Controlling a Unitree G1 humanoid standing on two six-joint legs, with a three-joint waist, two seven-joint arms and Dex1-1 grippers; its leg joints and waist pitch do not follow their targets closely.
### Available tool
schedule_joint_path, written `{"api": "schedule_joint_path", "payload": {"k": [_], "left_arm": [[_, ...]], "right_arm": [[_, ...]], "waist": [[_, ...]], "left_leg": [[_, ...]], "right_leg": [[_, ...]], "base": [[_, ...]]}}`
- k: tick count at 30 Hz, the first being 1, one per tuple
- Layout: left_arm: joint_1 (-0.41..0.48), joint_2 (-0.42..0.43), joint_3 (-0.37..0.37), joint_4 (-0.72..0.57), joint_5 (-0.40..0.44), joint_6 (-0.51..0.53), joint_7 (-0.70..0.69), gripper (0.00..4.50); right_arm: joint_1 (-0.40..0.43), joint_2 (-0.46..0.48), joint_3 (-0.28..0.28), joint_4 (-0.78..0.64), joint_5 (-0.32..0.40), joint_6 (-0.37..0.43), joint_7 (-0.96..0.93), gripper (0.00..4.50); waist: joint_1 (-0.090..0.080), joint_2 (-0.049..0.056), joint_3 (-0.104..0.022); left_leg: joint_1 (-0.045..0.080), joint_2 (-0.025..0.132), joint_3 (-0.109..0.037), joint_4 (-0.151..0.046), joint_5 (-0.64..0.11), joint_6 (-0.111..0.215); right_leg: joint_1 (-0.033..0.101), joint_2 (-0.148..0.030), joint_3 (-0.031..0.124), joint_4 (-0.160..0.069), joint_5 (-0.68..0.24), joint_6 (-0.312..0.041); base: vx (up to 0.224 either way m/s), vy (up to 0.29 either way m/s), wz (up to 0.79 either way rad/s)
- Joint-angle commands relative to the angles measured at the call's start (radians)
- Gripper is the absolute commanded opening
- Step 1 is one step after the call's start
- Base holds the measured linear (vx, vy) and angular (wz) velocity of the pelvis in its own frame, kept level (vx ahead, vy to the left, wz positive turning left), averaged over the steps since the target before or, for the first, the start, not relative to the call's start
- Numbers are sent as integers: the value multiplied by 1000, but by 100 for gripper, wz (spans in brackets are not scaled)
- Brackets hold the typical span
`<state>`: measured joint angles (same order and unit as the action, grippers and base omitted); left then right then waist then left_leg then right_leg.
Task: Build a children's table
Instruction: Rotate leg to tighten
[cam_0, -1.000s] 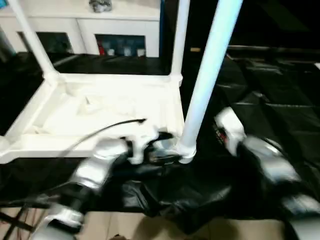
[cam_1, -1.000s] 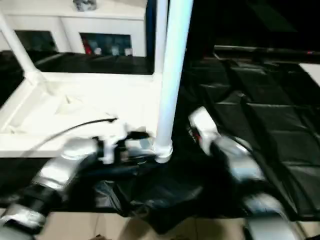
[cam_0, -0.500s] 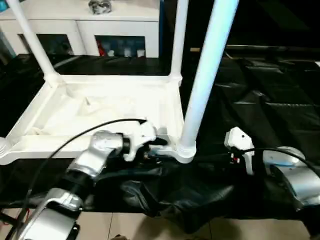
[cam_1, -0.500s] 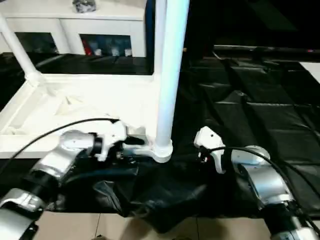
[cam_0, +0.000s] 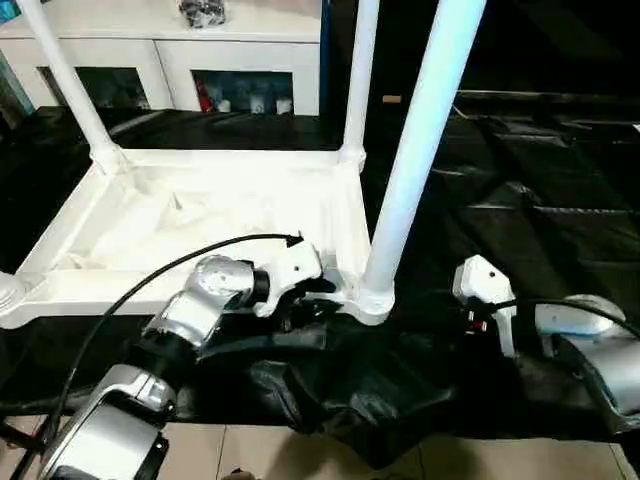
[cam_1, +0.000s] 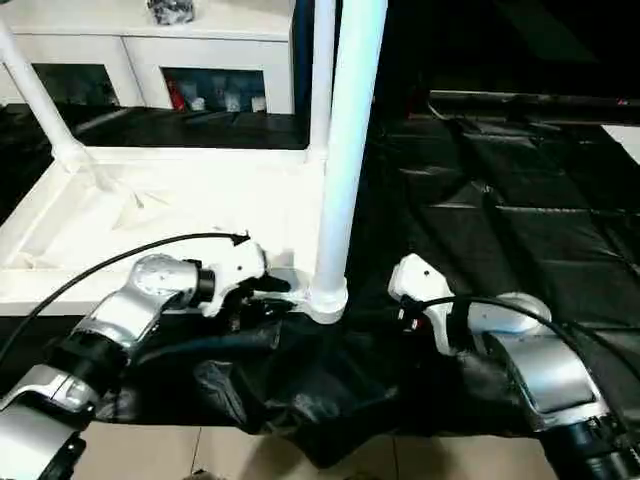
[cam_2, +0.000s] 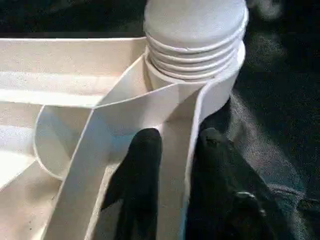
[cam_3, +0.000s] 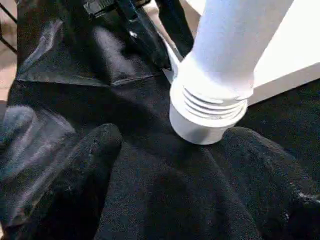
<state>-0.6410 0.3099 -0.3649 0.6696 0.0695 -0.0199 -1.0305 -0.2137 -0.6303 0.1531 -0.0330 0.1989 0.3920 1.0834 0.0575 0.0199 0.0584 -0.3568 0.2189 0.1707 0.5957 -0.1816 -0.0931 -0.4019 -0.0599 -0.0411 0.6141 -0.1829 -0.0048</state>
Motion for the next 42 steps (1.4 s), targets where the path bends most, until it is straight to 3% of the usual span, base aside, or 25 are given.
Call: {"api": "schedule_joint_path", "payload": {"k": [1,8,9,17,19,21,22,23,29,31,34,38,42], "left_arm": [[-12,16,-11,19,25,16,21,99],[6,38,-41,-13,63,57,-8,39],[8,39,-40,-25,60,88,-19,35],[33,9,40,-182,-81,432,-43,4],[41,11,44,-204,-84,461,-35,4],[69,17,44,-252,-69,457,-18,4],[84,19,45,-264,-64,428,-14,4],[95,21,45,-270,-61,395,-13,4],[132,52,27,-309,-52,329,-16,0],[144,53,42,-324,-84,342,-28,0],[149,63,45,-343,-102,359,-57,58],[144,82,64,-324,-109,352,-68,58],[137,92,69,-304,-117,342,-85,58]], "right_arm": [[9,-7,-13,-27,6,19,-7,375],[9,-16,-14,-41,15,35,-15,375],[7,-17,-14,-41,16,36,-16,375],[-41,23,-48,-14,26,11,-63,375],[-51,32,-51,-6,26,12,-74,375],[-64,41,-48,9,20,20,-89,375],[-66,45,-46,15,16,24,-97,375],[-67,49,-44,19,14,25,-102,375],[-73,68,-42,15,28,48,-116,423],[-72,71,-31,7,36,56,-113,445],[-70,75,-22,4,31,52,-118,450],[-68,79,-12,3,31,50,-119,450],[-60,72,-10,-8,34,53,-108,450]], "waist": [[0,-6,-63],[-5,-11,-62],[-9,-15,-63],[-23,-6,-72],[-22,-6,-71],[-23,-8,-69],[-24,-18,-67],[-23,-13,-66],[-26,-12,-64],[-25,-14,-65],[-24,-12,-66],[-21,-9,-67],[-19,-9,-67]], "left_leg": [[2,1,1,-67,-263,31],[1,1,-1,-68,-262,30],[-1,0,1,-67,-253,32],[-7,-2,4,-60,-166,54],[-5,-1,5,-59,-173,57],[-6,0,4,-61,-177,59],[-6,-1,6,-60,-184,61],[-4,-1,5,-62,-192,60],[-3,-2,3,-66,-224,44],[-2,-1,4,-65,-213,42],[-4,-1,5,-65,-199,43],[1,0,6,-64,-198,46],[1,0,6,-65,-203,41]], "right_leg": [[49,-53,32,-96,-341,-163],[49,-55,32,-96,-358,-159],[50,-54,32,-95,-349,-160],[58,-52,32,-76,-164,-239],[58,-52,33,-78,-173,-242],[59,-52,32,-81,-187,-238],[57,-51,32,-85,-217,-226],[54,-52,32,-89,-253,-214],[48,-50,31,-96,-347,-161],[48,-50,33,-92,-322,-169],[49,-51,34,-87,-288,-181],[47,-49,34,-85,-245,-201],[48,-50,35,-85,-255,-196]], "base": [[0,0,0],[0,0,0],[0,0,0],[0,0,0],[0,0,0],[0,0,0],[0,0,0],[0,0,0],[0,0,0],[0,0,0],[0,0,0],[0,0,0],[0,0,0]]}}
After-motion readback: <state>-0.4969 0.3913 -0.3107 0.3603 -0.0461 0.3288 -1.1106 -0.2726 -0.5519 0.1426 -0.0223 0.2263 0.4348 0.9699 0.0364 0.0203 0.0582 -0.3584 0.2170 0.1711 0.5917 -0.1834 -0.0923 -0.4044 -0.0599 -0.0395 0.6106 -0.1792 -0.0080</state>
